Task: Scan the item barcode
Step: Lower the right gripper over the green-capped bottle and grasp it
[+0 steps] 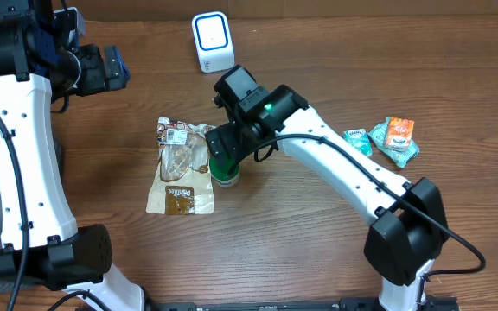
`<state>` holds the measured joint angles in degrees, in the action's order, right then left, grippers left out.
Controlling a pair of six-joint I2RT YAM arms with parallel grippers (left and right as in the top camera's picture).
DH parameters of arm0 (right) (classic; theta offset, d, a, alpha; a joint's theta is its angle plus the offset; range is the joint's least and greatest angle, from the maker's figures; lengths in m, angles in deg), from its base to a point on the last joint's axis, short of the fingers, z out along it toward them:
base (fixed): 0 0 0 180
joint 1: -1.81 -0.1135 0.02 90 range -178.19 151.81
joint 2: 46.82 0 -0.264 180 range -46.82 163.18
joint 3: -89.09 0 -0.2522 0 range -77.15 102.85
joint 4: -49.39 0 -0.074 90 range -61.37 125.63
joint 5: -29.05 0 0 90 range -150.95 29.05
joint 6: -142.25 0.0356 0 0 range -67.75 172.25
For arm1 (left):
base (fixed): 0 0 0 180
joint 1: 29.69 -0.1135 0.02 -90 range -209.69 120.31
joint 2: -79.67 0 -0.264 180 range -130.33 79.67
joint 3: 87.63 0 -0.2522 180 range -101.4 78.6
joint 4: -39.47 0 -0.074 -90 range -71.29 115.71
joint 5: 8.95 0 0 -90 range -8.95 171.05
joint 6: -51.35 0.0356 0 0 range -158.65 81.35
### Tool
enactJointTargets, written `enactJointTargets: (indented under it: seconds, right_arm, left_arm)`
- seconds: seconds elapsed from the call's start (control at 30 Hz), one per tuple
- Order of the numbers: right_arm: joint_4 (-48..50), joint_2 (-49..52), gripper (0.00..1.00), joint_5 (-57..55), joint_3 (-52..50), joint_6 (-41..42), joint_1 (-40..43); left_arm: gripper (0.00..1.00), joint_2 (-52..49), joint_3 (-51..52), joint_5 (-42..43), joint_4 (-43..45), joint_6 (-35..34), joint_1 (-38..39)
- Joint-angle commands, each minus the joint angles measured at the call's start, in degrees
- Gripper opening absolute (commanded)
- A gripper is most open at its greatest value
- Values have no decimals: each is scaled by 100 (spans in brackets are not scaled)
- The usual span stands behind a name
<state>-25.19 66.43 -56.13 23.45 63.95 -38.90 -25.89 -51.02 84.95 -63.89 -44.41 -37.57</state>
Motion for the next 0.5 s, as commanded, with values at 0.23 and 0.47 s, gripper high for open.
enactJointTargets:
  seconds: [0.23,0.47]
  right_arm:
    - [343,459,100,-146,98,-326,-254]
    - [350,682,100,-240,94,-745,-308]
  left_arm:
    - [100,-31,15,17,7,63,2]
    - [99,-31,15,17,7,63,2]
